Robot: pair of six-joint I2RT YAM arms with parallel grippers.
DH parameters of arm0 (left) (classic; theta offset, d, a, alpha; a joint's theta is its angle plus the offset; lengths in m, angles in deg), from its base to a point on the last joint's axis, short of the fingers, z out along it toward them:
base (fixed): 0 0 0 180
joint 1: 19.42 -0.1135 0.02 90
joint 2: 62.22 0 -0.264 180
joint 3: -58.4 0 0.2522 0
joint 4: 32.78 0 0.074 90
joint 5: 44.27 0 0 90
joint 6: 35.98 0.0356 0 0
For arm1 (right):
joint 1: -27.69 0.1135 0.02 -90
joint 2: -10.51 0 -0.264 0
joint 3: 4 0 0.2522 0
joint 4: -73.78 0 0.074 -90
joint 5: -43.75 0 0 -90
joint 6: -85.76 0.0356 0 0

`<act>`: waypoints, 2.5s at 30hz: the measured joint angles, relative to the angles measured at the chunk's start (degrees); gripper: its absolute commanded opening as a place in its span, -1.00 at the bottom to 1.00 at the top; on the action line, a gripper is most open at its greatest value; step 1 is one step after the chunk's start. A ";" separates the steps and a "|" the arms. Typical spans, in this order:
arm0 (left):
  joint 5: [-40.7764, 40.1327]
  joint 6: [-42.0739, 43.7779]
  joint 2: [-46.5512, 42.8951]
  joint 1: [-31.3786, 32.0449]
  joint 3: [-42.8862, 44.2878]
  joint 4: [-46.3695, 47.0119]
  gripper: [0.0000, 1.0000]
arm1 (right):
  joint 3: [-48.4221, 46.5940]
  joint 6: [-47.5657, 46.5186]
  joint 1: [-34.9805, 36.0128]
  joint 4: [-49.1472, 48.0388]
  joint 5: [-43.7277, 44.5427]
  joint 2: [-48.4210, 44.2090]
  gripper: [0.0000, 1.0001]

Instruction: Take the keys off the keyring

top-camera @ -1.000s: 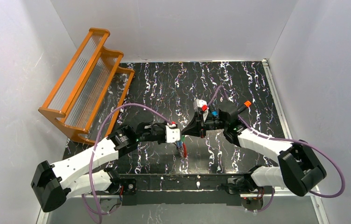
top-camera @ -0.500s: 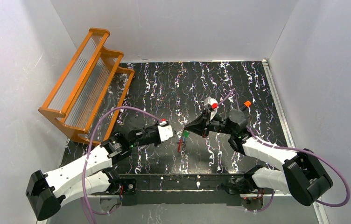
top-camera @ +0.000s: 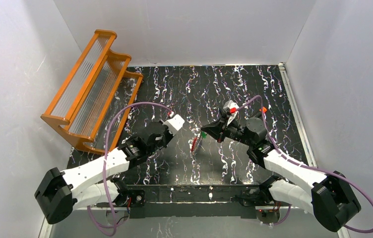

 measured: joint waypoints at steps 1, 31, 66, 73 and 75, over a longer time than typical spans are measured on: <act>-0.94 -0.57 0.39 -0.26 -0.02 -0.24 -0.66 | -0.02 -0.17 0.00 1.18 0.63 0.00 -0.97; 20.87 -17.31 8.37 -1.92 3.48 11.30 0.32 | -9.60 2.14 1.07 15.72 8.22 9.29 -0.97; 22.88 -17.29 12.09 -4.11 6.62 13.46 -1.00 | 8.74 -9.66 1.86 1.22 11.17 -2.99 0.07; 20.81 -20.61 10.67 -4.11 6.62 13.35 -1.00 | 9.05 -10.64 1.90 -10.60 6.99 6.58 0.06; 20.28 -20.92 9.97 -4.11 6.62 13.33 -1.00 | 9.25 -10.86 1.90 -12.76 6.64 9.46 0.08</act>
